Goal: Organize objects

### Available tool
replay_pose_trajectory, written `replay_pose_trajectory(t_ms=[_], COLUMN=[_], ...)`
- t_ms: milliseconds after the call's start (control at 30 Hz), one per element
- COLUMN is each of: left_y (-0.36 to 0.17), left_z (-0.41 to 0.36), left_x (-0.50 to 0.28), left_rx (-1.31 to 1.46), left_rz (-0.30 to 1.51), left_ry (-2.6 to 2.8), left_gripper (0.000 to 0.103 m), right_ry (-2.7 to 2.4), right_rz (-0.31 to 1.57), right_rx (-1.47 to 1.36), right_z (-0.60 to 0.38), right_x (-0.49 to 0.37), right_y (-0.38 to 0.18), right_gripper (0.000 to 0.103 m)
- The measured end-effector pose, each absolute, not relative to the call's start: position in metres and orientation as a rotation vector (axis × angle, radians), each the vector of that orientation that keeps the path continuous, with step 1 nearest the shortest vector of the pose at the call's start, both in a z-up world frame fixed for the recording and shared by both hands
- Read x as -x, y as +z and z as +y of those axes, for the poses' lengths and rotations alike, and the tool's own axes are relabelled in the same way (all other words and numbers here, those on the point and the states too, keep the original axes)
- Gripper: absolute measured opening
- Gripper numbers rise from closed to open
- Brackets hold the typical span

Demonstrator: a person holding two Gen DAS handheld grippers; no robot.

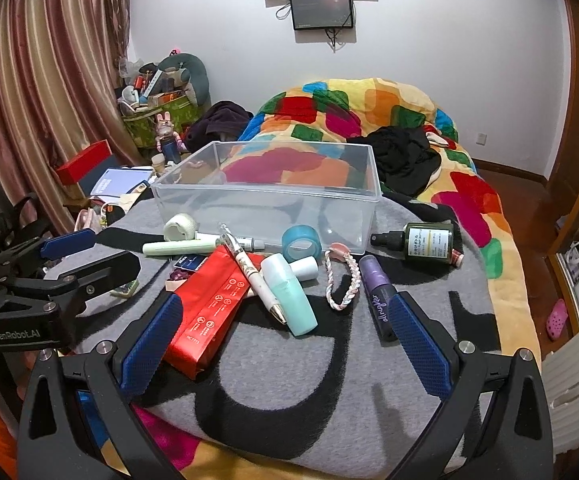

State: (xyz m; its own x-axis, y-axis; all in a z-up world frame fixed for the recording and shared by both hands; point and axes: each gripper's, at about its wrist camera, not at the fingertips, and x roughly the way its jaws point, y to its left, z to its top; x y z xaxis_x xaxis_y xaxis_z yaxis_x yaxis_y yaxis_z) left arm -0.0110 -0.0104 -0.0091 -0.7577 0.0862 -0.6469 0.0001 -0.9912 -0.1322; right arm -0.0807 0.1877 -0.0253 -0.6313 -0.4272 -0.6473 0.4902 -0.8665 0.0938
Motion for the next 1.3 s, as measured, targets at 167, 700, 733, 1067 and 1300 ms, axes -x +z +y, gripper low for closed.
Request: replay_pose_trajectory(t_ms=[167,700,733,1067,1300], left_y=[-0.0092,-0.0083,-0.0082,-0.0083,-0.011], left_z=[-0.0082,-0.0051,-0.0048,-0.005,-0.0058], left_x=[0.0108,0.0085,0.0085,0.0075,0.0089], left_rx=[1.074,1.067,1.067,1.067,1.072], left_rz=[-0.185,-0.174,-0.175,-0.173,-0.167], left_ry=[2.894,2.888,2.888,2.877,2.859], left_gripper=[0.099,0.1,0.1,0.1,0.1], right_ry=[-2.464,-2.472,-2.472,-2.463,-2.442], right_rz=[0.126,0.111,0.11,0.103,0.099], right_rx=[-0.948,-0.956,-0.957,-0.95,-0.958], right_z=[0.188,0.1905,0.1903,0.1898,0.1866], right_x=[0.0804,0.0815,0.0814,0.0815,0.0853], right_y=[-0.0251,-0.024,-0.024,-0.0235,-0.0263], right_gripper=[0.102,0.102,0.102,0.102,0.102])
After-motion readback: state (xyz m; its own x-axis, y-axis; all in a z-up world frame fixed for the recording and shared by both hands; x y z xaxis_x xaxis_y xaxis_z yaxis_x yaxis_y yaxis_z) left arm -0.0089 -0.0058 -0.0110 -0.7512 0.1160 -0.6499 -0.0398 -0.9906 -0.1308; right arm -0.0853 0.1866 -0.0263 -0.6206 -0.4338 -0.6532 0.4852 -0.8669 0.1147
